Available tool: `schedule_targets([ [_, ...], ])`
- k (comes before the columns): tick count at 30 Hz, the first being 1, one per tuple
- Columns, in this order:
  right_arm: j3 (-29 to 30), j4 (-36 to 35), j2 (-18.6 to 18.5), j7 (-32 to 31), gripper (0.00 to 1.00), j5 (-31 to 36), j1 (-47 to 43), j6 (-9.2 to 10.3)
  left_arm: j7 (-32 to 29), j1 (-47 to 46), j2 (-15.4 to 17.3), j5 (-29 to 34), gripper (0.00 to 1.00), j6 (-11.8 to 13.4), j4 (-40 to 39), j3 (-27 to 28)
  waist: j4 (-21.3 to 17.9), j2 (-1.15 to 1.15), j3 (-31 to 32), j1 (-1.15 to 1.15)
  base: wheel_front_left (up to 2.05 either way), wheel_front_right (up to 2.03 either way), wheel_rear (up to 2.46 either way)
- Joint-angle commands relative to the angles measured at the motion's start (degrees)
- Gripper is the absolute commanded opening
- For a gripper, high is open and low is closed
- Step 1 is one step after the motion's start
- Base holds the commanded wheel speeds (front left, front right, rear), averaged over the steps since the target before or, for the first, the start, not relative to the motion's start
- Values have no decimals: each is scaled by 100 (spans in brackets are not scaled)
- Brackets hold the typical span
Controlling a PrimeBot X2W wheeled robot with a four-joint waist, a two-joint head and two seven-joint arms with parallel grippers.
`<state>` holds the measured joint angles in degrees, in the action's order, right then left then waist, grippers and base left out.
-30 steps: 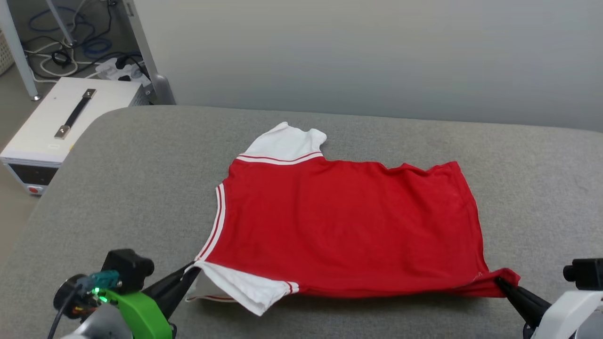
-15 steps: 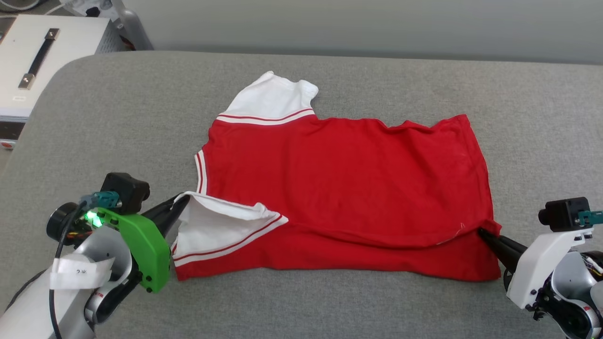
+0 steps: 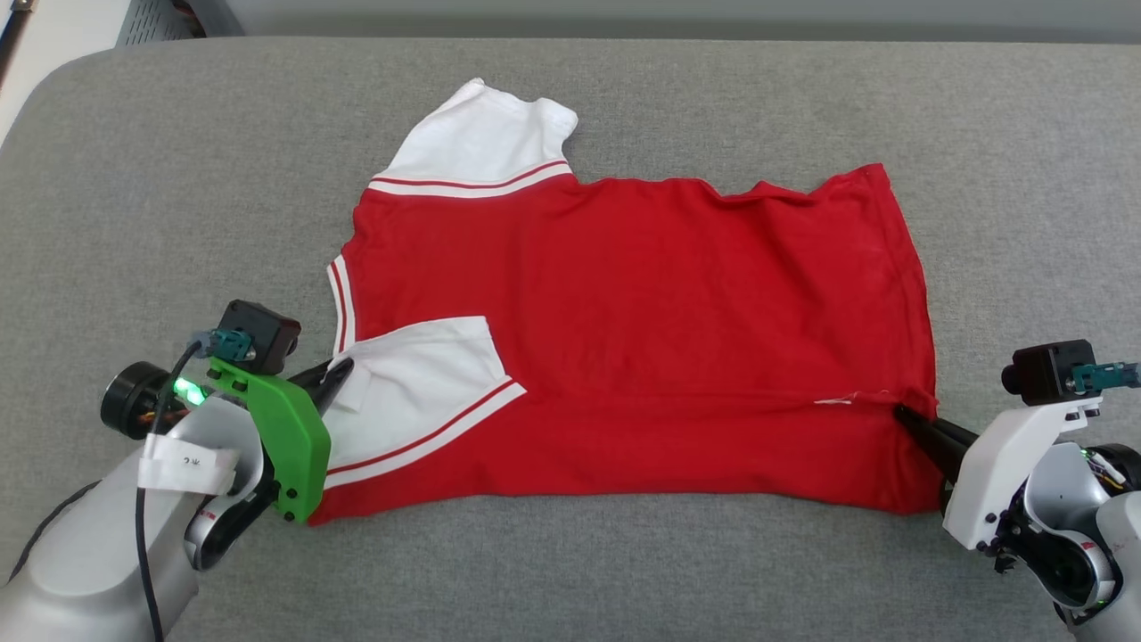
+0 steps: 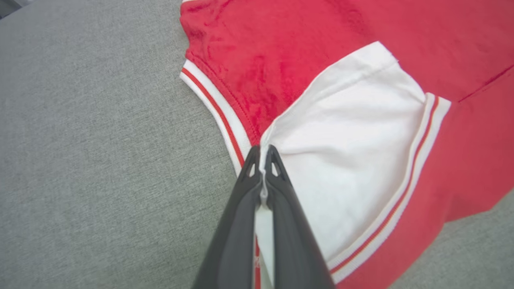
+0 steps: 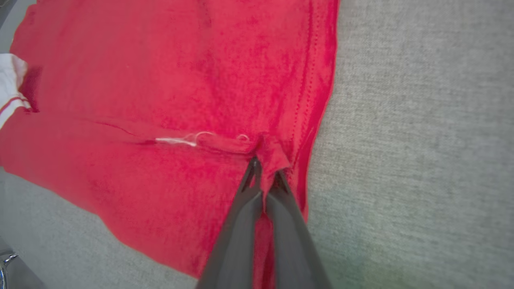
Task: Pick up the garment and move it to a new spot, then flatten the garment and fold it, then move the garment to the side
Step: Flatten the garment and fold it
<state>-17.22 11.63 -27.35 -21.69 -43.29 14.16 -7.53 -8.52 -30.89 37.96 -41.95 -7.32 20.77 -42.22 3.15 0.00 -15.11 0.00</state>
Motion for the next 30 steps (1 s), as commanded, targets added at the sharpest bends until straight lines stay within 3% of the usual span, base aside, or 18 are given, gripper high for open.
schedule_targets([
  [1,-1,57,38,9,41,64,104,4,84,-160,-69,-4,71,-15,171,-43,-23,0,-23,0,0,0,0],
  [2,0,84,56,23,100,77,123,4,141,-202,-106,24,100,-15,268,-81,-28,0,-25,0,0,0,0],
  [11,-30,117,94,246,100,213,80,4,988,-311,-637,-74,100,54,1169,61,-14,0,329,0,0,0,0],
  [18,88,-191,10,181,100,647,-233,4,1399,154,-929,-704,100,378,1105,543,-7,0,727,0,0,0,0],
  [23,378,-573,140,-181,100,977,-600,4,1321,650,-920,-1009,100,807,612,739,16,0,889,0,0,0,0],
  [30,927,-1208,570,-1075,100,1511,-1131,4,686,1443,-675,-1354,100,1658,-463,850,4,0,937,0,0,0,0],
])
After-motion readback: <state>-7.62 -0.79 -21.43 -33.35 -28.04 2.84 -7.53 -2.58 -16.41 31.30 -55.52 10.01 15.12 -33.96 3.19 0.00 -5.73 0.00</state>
